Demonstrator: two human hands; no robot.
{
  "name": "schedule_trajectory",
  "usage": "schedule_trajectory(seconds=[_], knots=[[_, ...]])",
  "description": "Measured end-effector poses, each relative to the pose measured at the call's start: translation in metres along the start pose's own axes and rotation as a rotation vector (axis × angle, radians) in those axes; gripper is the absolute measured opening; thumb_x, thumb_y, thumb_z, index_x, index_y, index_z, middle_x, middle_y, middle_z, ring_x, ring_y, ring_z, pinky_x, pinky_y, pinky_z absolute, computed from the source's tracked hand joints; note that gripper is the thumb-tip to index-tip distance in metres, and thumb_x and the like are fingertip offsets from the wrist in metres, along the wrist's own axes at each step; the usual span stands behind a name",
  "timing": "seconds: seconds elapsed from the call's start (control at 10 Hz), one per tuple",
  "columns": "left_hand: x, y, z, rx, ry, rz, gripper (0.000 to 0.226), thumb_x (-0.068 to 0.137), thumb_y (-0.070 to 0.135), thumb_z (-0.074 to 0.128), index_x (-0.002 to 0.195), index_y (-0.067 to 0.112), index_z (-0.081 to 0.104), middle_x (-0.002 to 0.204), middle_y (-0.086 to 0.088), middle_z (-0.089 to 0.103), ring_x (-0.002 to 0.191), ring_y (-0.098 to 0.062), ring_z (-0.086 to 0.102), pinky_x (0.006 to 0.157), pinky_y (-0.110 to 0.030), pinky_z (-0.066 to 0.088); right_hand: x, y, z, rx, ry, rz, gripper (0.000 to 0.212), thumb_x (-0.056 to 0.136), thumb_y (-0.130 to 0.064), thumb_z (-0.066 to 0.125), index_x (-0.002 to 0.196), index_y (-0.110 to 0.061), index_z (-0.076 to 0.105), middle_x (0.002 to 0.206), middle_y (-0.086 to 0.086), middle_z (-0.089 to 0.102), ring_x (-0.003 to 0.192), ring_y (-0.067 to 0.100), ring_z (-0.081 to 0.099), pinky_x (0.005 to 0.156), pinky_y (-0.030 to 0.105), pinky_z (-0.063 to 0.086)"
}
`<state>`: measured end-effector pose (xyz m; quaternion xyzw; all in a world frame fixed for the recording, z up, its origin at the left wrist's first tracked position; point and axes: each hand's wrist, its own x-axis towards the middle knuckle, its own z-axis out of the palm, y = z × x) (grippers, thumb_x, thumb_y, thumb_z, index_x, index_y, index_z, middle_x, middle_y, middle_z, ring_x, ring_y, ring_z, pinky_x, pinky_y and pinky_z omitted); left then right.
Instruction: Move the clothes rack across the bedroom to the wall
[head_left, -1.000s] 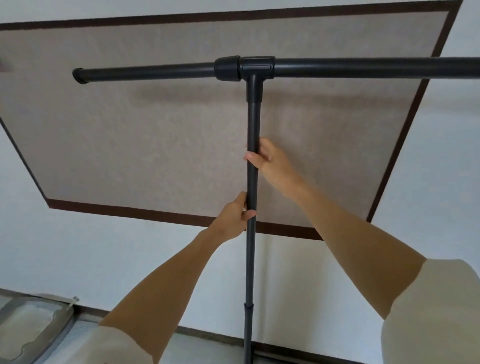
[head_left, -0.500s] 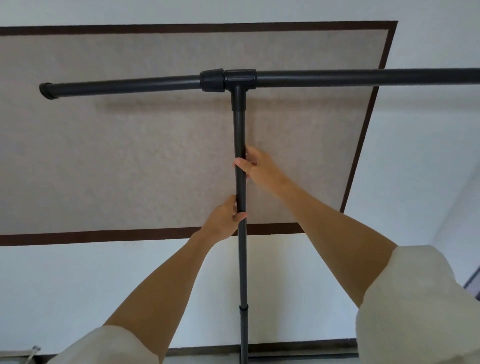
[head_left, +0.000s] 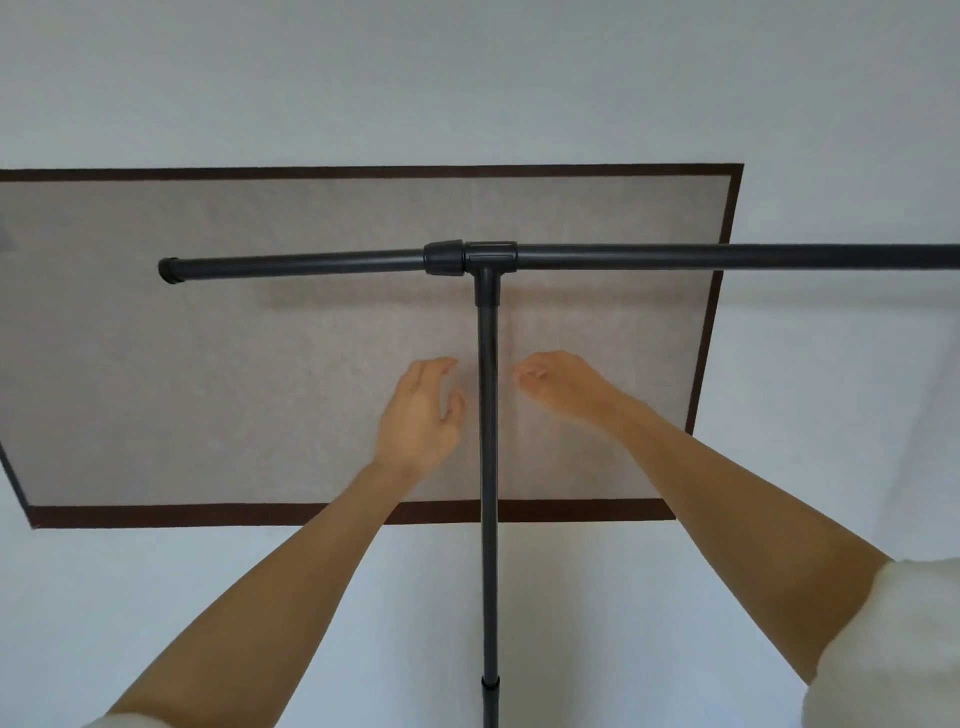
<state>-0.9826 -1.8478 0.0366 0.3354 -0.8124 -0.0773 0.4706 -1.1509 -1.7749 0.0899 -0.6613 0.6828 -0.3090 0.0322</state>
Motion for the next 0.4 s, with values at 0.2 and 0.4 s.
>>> schedule_trajectory(seconds=[0.2,0.4], knots=[[0.052,0.062,-0.044,0.258,0.288,0.329,0.03,0.086,0.014,0.048,0.114,0.009,0.055,0.116,-0.013,0.061,0.107,-0.029,0.055,0.087,-0.043,0.045,-0.006,-0.037,-0.061,-0.151,0.036,0.024,0.027,0.095,-0.016,0.043,0.107,-0.002,0.063,0.111,0.017,0.065,0.102,0.027,0.06,0.089,0.033,0.046],[0.094,0.092,-0.036,0.396,0.153,0.184,0.037,0.094,0.026,0.036,0.127,0.016,0.046,0.138,-0.008,0.048,0.131,-0.026,0.036,0.108,-0.047,0.023,-0.074,-0.104,-0.142,0.597,0.454,-0.215,0.024,0.094,-0.017,0.044,0.093,-0.016,0.068,0.083,0.0,0.07,0.082,0.017,0.064,0.079,0.03,0.054]])
